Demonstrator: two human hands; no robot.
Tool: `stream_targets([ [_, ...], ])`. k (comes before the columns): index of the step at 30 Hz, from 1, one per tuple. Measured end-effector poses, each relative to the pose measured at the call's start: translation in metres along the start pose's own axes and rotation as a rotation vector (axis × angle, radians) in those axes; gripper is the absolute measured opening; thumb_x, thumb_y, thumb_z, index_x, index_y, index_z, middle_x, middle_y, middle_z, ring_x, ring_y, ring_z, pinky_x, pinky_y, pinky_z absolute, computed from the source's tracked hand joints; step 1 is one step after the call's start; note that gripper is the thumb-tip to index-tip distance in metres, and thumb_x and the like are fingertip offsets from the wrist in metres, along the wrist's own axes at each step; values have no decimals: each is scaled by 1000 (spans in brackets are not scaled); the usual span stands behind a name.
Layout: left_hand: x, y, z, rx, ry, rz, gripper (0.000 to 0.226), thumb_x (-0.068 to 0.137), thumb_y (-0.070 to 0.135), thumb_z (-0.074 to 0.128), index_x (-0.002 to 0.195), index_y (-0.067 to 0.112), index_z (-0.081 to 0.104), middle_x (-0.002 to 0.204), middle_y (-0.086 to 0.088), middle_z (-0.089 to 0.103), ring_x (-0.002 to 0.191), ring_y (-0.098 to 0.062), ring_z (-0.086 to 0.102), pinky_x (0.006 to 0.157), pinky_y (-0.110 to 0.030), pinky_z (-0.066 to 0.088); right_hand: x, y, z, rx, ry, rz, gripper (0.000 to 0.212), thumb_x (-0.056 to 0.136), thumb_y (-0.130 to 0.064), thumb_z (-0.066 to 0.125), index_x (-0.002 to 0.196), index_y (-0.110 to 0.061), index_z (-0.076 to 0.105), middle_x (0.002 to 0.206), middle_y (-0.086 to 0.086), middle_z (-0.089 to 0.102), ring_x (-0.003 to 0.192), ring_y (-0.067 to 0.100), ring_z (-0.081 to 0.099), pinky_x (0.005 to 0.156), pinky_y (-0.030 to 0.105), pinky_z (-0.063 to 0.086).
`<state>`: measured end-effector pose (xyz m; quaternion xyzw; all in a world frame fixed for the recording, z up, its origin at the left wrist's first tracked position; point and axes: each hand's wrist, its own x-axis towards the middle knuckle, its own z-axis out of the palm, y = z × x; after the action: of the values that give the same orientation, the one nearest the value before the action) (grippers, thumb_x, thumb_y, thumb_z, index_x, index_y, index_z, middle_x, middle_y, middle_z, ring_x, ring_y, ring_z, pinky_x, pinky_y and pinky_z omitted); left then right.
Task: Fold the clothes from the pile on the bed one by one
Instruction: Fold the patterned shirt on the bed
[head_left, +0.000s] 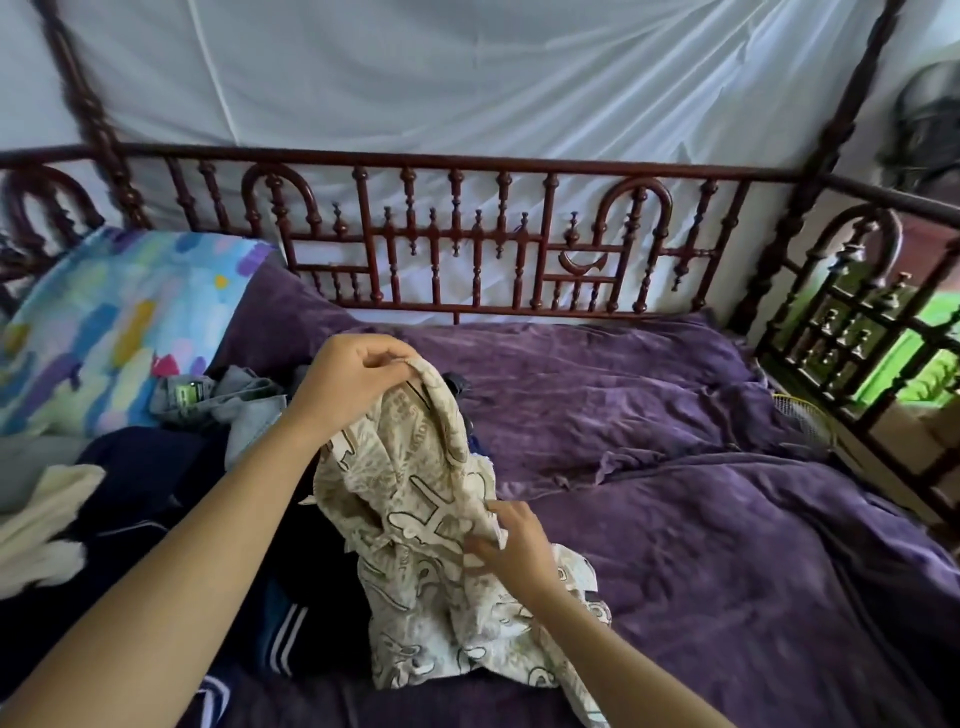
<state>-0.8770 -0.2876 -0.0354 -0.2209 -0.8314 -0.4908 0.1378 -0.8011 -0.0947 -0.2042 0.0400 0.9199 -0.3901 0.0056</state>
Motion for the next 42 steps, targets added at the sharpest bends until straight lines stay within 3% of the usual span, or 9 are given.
stream_targets([
  [4, 12, 1, -26, 26, 104, -1, 27, 81, -1, 66, 84, 26, 69, 58, 34, 61, 60, 15, 58, 59, 0, 41, 25, -2, -58, 171, 193, 70, 39, 85, -22, 68, 54, -8, 49, 53, -2, 44, 52, 11, 37, 50, 25, 29],
  [10, 37, 10, -50, 115, 156, 79, 19, 80, 6, 69, 98, 13, 71, 59, 38, 59, 62, 19, 55, 62, -1, 41, 53, -57, -185, 336, 573, -124, 24, 87, -12, 61, 65, -12, 52, 57, -3, 49, 52, 9, 46, 47, 20, 39],
  [14, 57, 20, -63, 80, 233, 98, 23, 81, 9, 69, 104, 2, 69, 81, 14, 68, 63, 26, 52, 64, 4, 38, 45, -109, -246, 290, 639, -316, 17, 84, -16, 67, 69, -20, 60, 54, -8, 55, 40, -2, 46, 40, 12, 36],
  [17, 60, 25, -69, 80, 262, 124, 27, 80, 14, 71, 106, 14, 66, 61, 38, 59, 64, 26, 52, 65, 6, 37, 34, -130, -268, 295, 671, -386, 15, 80, -18, 71, 69, -23, 62, 57, -7, 59, 43, -1, 50, 47, 15, 42],
  [25, 23, -15, -24, 244, 48, -35, 22, 88, 34, 62, 71, 20, 66, 58, 1, 59, 53, -11, 50, 54, -28, 35, 30, -113, -251, 359, 694, -301, 27, 84, -4, 60, 62, -21, 59, 56, -5, 56, 45, -1, 49, 48, 15, 42],
  [31, -18, -46, 28, 96, -83, -164, 19, 91, 24, 59, 76, 16, 65, 61, 9, 57, 55, -2, 50, 55, -20, 34, 41, -63, -222, 175, 599, -65, 30, 85, -9, 60, 57, -18, 54, 44, -11, 55, 46, 2, 53, 51, 22, 43],
  [33, -19, -37, 35, 64, -107, -129, 16, 92, 24, 58, 84, 16, 70, 66, 13, 62, 56, 4, 54, 56, -20, 37, 41, -43, -208, -27, 443, 86, 8, 83, -9, 62, 77, -13, 64, 73, 5, 66, 71, 17, 58, 70, 35, 48],
  [38, -14, 0, 55, 172, -359, 3, 22, 95, 25, 53, 102, 17, 72, 75, 14, 66, 60, 4, 56, 55, -13, 38, 23, -39, -149, -194, -65, -121, 65, 82, -18, 72, 139, -10, 42, 133, 4, 48, 121, 17, 47, 104, 31, 37],
  [42, -14, 20, 66, 265, -490, 100, 21, 94, 26, 54, 104, 20, 72, 86, 16, 70, 72, 9, 58, 64, -11, 45, 13, -53, -112, 30, -64, -187, 12, 84, -13, 68, 94, -8, 67, 85, -1, 62, 77, 8, 54, 72, 25, 46],
])
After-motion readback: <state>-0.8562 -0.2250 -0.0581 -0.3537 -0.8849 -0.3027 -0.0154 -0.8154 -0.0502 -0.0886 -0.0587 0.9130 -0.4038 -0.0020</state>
